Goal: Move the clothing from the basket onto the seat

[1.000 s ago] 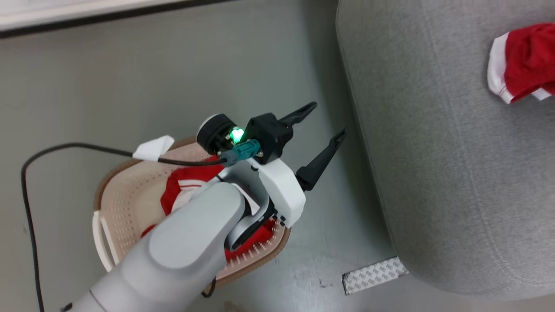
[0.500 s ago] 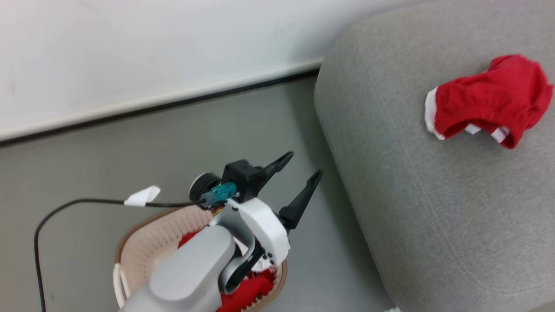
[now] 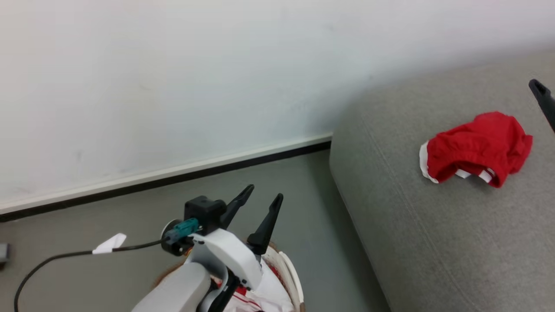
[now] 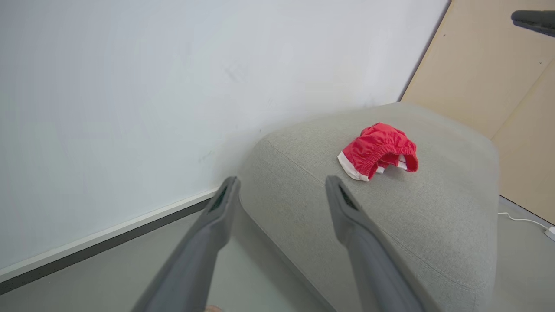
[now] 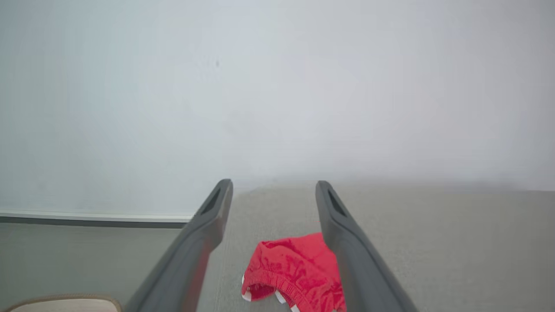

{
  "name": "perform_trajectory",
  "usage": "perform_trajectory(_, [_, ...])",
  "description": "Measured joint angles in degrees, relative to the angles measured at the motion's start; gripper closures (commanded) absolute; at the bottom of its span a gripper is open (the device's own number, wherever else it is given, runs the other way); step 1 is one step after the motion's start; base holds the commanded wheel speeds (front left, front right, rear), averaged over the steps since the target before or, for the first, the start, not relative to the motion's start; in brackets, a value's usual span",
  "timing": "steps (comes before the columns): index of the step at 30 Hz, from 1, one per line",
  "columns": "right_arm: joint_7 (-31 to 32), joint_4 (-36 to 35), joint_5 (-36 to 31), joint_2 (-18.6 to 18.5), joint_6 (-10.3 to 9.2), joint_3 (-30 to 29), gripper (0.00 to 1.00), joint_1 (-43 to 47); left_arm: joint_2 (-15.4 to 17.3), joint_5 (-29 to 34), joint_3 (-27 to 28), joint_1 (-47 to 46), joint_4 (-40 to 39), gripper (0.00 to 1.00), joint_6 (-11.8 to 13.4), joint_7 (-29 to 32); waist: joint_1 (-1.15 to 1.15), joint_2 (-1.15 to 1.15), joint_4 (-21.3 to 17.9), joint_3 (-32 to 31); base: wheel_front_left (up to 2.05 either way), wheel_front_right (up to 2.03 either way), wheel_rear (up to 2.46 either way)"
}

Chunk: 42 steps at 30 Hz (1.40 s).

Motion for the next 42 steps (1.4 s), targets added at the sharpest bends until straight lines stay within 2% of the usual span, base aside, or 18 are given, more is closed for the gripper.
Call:
perform_trajectory(4, [-8.1,-2.8,-2.3,1.0,0.0,-1.7,0.0,4.7,1.1,-0.2,1.5,2.0,-0.7,0.0,1.4,-0.4,0.01,0.0,2.2,-1.8,0.0,0.0,0.0])
perform_trajectory(10, [-15.4,-5.5,-5.4,3.7,0.0,-5.7,0.0,12.1,3.3,0.1,4.8,4.3,-2.4,0.0,3.5,-0.8,0.01,0.0,5.5,-3.5,0.0,0.0,0.0])
perform_trajectory(16, [-19.3,-6.5,-11.6,7.6,0.0,-9.3,0.0,21.2,4.4,1.8,9.8,8.2,-4.8,0.0,5.4,-0.9,0.02,0.0,8.6,-4.4,0.0,0.0,0.0])
perform_trajectory(19, [-20.7,-6.6,-14.9,11.2,0.0,-12.2,0.0,26.2,4.9,4.7,12.9,10.3,-6.5,0.0,7.0,-1.0,0.02,0.0,10.2,-4.8,0.0,0.0,0.0])
perform_trajectory(23, [-21.5,-6.6,-21.4,15.7,0.0,-18.5,0.0,31.4,5.0,7.7,17.6,14.0,-7.8,0.0,7.9,-1.0,0.02,0.0,12.3,-5.0,0.0,0.0,0.0])
perform_trajectory(27, [-21.7,-11.1,-27.7,22.6,0.0,-26.3,0.0,37.4,4.5,10.5,22.9,17.5,-9.4,0.0,8.0,-1.0,0.02,0.0,14.1,-5.3,0.0,0.0,0.0])
perform_trajectory(34, [-21.7,-13.8,-36.9,29.8,0.0,-34.0,0.0,46.2,0.2,14.9,32.3,23.1,-11.7,0.0,7.2,-1.0,0.02,0.0,16.9,-5.7,0.0,0.0,0.0])
perform_trajectory(37, [-21.7,-14.2,-39.2,31.1,-0.01,-36.0,0.0,47.7,-1.8,17.0,35.5,25.2,-12.4,0.0,6.0,-1.0,0.02,0.0,17.2,-5.7,0.0,0.0,0.0])
perform_trajectory(42, [-21.7,-14.3,-40.5,31.9,-0.01,-35.2,0.0,48.3,-3.8,20.7,39.9,28.2,-12.8,0.0,4.2,-1.0,0.02,0.0,16.9,-5.6,0.0,0.0,0.0])
